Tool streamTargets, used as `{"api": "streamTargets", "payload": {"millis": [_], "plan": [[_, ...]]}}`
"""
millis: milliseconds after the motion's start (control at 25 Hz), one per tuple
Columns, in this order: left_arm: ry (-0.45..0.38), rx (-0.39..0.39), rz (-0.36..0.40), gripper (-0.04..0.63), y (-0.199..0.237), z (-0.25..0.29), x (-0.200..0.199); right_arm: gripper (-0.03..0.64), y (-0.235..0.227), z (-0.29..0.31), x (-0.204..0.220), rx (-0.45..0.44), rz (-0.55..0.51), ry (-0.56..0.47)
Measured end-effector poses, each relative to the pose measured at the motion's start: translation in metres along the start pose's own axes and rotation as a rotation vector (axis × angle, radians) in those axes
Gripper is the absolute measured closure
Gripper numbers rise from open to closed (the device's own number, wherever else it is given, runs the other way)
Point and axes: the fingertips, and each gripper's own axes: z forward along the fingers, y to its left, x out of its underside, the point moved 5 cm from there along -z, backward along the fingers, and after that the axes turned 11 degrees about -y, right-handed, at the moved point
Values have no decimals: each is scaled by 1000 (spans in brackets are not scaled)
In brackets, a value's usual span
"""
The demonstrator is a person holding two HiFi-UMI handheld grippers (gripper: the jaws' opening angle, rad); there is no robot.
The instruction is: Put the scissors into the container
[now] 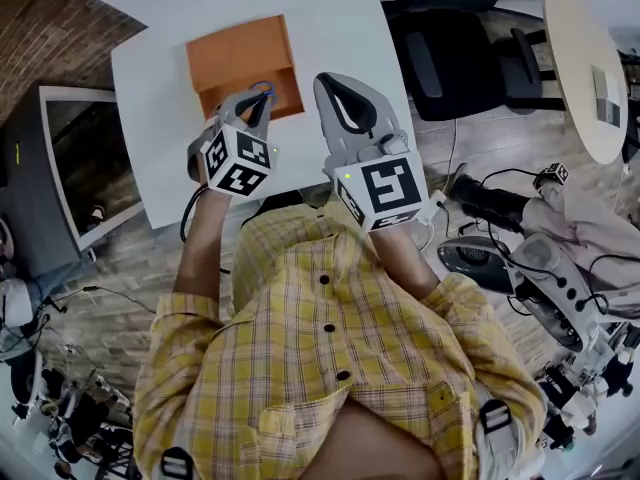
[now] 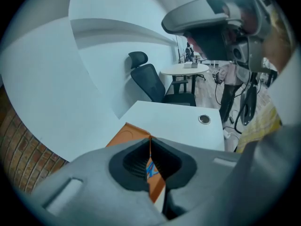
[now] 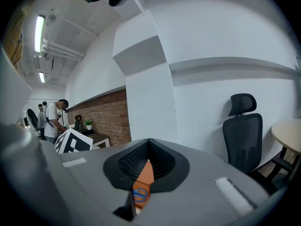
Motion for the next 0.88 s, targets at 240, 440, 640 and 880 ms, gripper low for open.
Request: {"api": "streamTargets", "payload": {"millis": [240,440,640,880], "plan": [[-62,-83,-69,589,-6,-18,-17,611,5,-9,-4,-26,-3,-9],[-136,-149,-165,591,-8,-37,-31,611,17,-10,-6,-56,-8,-15],[-202,-233,-248,590,-5,-57,-47,611,22,-9,-8,-71,-12,-18],[-285,-305,-316,591,-2,-84,-62,611,28,-9,-13,-82,-20,-30]]}}
